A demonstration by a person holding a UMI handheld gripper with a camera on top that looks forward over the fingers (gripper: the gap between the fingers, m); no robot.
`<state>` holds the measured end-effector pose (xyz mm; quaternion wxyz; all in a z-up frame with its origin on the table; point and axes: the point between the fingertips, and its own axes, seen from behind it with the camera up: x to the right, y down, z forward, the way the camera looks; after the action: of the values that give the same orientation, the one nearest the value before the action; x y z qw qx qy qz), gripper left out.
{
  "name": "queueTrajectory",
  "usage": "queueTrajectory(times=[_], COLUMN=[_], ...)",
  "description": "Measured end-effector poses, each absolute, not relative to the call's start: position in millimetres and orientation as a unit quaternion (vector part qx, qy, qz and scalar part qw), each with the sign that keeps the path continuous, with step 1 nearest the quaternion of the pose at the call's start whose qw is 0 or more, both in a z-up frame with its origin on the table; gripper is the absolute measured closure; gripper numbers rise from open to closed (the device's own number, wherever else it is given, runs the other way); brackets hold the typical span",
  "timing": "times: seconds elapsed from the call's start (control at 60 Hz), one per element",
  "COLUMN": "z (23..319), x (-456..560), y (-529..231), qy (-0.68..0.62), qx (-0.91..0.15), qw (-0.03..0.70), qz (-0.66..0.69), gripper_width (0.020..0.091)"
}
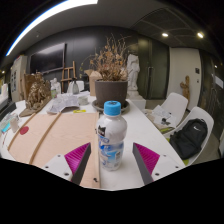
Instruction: Pour water
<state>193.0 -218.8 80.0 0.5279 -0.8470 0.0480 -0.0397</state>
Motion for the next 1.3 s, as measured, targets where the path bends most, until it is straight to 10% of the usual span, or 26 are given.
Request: queueTrajectory(times=[0.117, 0.25, 0.5, 0.733, 1.3], z=[64.2, 60.2, 61.2, 69.8, 310.2], x=[195.9, 194.5, 196.0, 201.4, -50.4], y=[-188.2, -169.7, -167.7, -169.6, -80.9], qy=[0.049, 0.055, 0.053, 0.039, -0.186], qx=[-0.841, -0.831, -0.823, -0.821, -0.687], qw=[0.539, 0.553, 0.564, 0.56, 0.582], qz=[-0.031, -0.027, -0.048, -0.102, -0.394], gripper_width=[0.0277, 0.0564, 0.0741, 0.0747, 0.0748])
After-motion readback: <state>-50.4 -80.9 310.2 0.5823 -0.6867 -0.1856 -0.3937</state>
